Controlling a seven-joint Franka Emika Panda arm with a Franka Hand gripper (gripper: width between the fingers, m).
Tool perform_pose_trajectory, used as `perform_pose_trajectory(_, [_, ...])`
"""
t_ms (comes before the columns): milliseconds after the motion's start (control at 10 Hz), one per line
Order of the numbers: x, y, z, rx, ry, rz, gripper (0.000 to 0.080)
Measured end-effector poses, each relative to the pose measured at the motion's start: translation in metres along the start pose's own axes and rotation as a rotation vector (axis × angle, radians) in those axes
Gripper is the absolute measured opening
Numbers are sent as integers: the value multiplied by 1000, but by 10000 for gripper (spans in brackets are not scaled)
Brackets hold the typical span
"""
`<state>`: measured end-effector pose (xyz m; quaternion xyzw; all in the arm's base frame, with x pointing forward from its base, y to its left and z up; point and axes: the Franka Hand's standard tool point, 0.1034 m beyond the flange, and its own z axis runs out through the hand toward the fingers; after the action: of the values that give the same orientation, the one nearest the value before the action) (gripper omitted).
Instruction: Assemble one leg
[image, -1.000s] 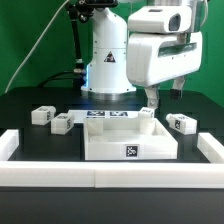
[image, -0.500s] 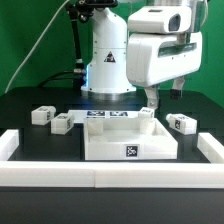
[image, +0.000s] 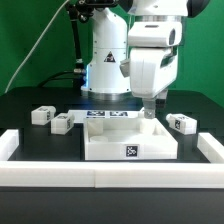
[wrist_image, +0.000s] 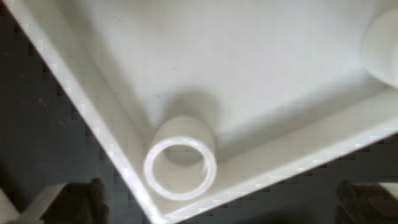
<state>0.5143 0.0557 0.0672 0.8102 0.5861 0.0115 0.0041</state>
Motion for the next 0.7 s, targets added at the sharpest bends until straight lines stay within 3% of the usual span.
perform_pose_trajectory(600, [-6,-3,4,-5,-39,-135,650])
perform_pose_trajectory(700, [-11,-6,8,-15,-35,-276,650])
